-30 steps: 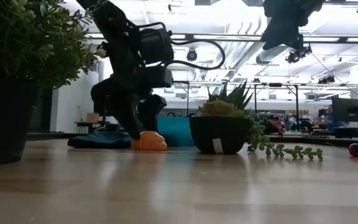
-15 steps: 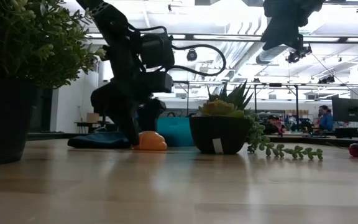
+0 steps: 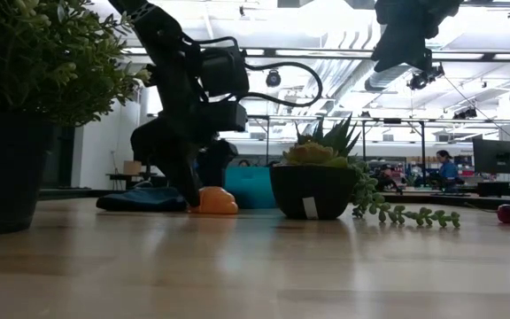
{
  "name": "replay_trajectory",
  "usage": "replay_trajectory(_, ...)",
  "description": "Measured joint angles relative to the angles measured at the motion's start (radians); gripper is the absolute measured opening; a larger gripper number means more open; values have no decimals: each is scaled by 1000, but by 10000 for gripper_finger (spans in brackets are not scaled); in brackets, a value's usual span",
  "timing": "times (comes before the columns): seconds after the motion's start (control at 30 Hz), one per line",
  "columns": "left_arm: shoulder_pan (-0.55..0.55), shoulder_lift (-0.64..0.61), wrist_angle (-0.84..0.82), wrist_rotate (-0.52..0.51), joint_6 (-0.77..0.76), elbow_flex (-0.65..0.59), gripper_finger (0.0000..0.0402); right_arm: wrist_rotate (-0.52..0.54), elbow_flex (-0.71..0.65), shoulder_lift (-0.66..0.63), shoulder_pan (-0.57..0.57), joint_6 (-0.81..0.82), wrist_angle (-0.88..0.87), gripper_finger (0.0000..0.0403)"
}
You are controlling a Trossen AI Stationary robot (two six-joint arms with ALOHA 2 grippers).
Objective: Pick and placing Produce into tupperware
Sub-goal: Put the orange croissant into the blue bin
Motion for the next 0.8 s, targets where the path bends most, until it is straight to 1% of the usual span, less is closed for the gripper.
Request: replay_trajectory(0.8,0,22,6,-13,-8,1,321,1,0,0,0,0,0,114)
